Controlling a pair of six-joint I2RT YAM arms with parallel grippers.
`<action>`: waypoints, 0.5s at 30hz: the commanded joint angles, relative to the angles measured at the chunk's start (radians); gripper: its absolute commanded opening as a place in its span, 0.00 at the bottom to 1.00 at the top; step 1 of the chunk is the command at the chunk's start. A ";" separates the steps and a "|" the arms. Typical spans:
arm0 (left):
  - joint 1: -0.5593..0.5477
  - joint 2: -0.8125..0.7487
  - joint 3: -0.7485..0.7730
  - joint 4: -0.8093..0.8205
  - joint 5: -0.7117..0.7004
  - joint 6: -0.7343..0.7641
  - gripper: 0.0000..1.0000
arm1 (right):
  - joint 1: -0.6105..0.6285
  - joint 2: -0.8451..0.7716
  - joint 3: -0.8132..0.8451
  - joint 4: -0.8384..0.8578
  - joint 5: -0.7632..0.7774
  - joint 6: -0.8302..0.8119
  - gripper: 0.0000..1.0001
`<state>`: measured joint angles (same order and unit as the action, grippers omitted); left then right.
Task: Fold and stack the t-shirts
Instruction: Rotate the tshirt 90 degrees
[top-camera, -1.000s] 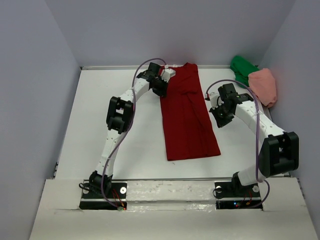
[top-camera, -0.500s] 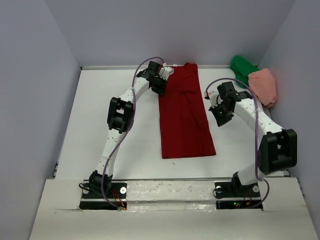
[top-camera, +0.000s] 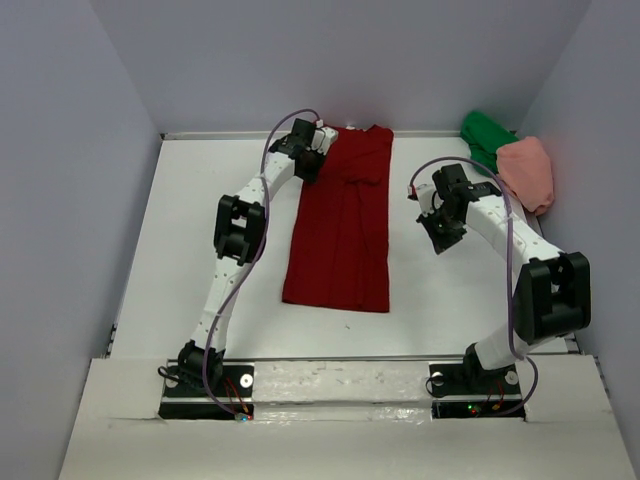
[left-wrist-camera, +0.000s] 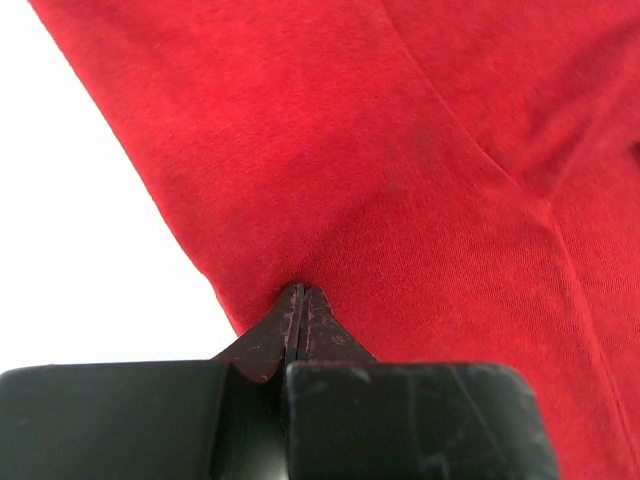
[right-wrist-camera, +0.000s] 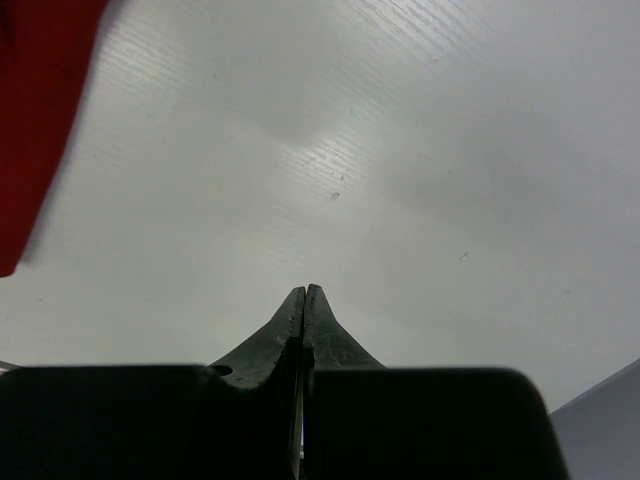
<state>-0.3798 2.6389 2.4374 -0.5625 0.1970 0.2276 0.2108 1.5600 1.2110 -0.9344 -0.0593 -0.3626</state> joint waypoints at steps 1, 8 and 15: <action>0.024 0.049 0.017 -0.057 -0.091 -0.002 0.00 | -0.001 0.009 0.021 0.020 0.016 0.004 0.00; 0.024 -0.048 -0.110 -0.016 0.062 -0.019 0.00 | -0.001 0.031 0.033 0.020 -0.036 0.002 0.00; 0.024 -0.359 -0.348 0.098 0.182 -0.017 0.00 | 0.009 0.025 0.087 -0.035 -0.218 -0.012 0.00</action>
<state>-0.3538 2.4859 2.1708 -0.4732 0.3004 0.2207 0.2111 1.5993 1.2316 -0.9455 -0.1375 -0.3634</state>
